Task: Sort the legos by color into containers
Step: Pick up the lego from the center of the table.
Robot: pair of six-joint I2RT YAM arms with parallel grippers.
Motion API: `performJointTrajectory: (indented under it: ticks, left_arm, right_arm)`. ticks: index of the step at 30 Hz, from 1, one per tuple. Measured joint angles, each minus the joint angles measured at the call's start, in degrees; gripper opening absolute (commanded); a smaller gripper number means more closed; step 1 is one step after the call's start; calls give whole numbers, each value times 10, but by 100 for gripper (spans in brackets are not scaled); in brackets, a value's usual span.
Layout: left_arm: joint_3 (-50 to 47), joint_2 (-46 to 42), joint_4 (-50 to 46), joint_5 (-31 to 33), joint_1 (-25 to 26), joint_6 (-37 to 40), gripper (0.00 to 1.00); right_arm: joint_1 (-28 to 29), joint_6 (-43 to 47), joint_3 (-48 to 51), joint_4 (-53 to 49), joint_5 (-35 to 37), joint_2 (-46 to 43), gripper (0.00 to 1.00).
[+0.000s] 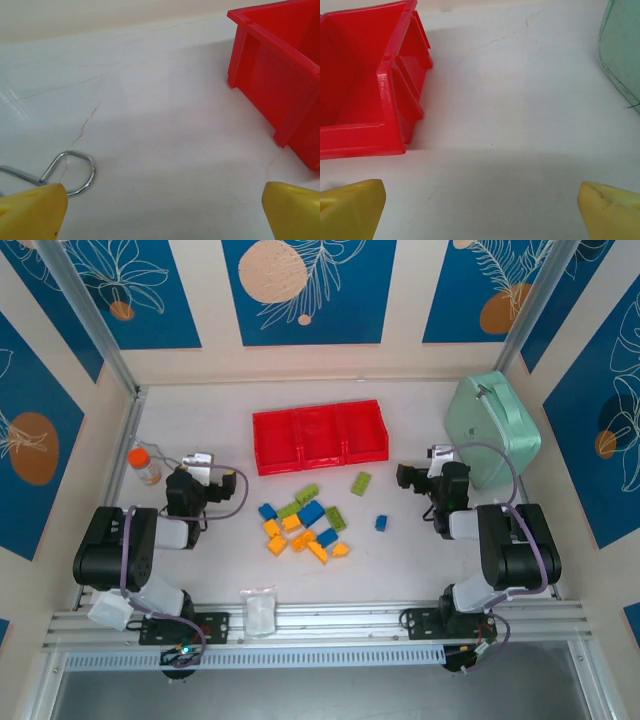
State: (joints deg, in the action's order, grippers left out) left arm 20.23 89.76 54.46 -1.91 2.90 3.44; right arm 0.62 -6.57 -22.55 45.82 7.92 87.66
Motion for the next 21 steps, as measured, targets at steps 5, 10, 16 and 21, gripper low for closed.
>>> performJointTrajectory:
  ticks: [5, 10, 16, 21]
  left_arm:
    - [5, 0, -11, 5, 0, -4, 99]
    - [6, 0, -14, 7, -1, -4, 99]
    - [6, 0, -14, 7, -1, -4, 99]
    - [6, 0, -14, 6, -7, -9, 99]
  right_arm:
    - [0, 0, 0, 0, -5, 0, 99]
    - [-5, 0, 0, 0, -14, 0, 99]
    - [-12, -1, 0, 0, -25, 0, 99]
    - [-26, -3, 0, 1, -48, 0, 99]
